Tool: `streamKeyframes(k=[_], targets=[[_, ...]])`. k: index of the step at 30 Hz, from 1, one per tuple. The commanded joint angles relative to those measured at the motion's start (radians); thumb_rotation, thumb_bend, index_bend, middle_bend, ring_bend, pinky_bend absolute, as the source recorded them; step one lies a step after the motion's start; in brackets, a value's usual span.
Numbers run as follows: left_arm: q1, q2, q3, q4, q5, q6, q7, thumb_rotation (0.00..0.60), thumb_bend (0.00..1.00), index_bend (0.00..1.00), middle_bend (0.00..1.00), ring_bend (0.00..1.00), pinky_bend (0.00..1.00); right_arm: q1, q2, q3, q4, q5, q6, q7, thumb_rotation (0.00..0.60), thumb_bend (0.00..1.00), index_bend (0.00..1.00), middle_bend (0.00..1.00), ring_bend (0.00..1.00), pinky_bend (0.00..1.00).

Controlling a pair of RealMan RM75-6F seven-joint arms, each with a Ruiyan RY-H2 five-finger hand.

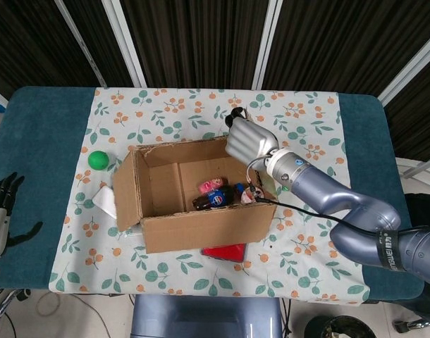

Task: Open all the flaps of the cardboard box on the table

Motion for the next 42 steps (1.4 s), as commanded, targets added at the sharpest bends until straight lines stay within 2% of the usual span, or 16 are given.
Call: streamKeyframes(k=[1, 6, 16, 23, 29, 42], targets=[[0.000, 0.001, -0.001, -0.002, -0.001, -0.001, 0.000, 0.600, 0.19, 0.00, 0.00, 0.00, 0.00, 0.005, 0.003, -0.010, -0.005, 0.012, 0.009, -0.009, 0.600, 0.88, 0.50, 0.37, 0.18, 0.24], [0.001, 0.002, -0.002, -0.004, -0.003, -0.001, -0.002, 0.600, 0.19, 0.00, 0.00, 0.00, 0.00, 0.010, 0.009, -0.024, -0.009, 0.014, 0.017, -0.028, 0.600, 0.73, 0.47, 0.36, 0.18, 0.24], [0.002, 0.004, -0.002, -0.007, -0.002, -0.003, -0.003, 0.600, 0.19, 0.00, 0.00, 0.00, 0.00, 0.022, 0.046, -0.043, -0.006, 0.033, 0.017, -0.048, 0.600, 0.62, 0.44, 0.34, 0.18, 0.24], [0.002, 0.004, -0.001, -0.009, -0.001, -0.004, 0.001, 0.600, 0.19, 0.00, 0.00, 0.00, 0.00, 0.016, 0.072, -0.060, -0.026, 0.034, 0.026, -0.063, 0.600, 0.58, 0.42, 0.32, 0.18, 0.24], [0.004, 0.005, -0.002, -0.011, -0.001, -0.002, 0.001, 0.600, 0.19, 0.00, 0.00, 0.00, 0.00, -0.001, 0.090, -0.075, -0.042, 0.039, 0.039, -0.073, 0.600, 0.58, 0.40, 0.31, 0.18, 0.23], [0.004, 0.004, 0.001, -0.016, 0.003, -0.005, 0.003, 0.600, 0.19, 0.00, 0.00, 0.00, 0.00, -0.085, 0.148, -0.147, -0.079, 0.069, 0.122, -0.156, 0.600, 0.53, 0.33, 0.24, 0.13, 0.23]])
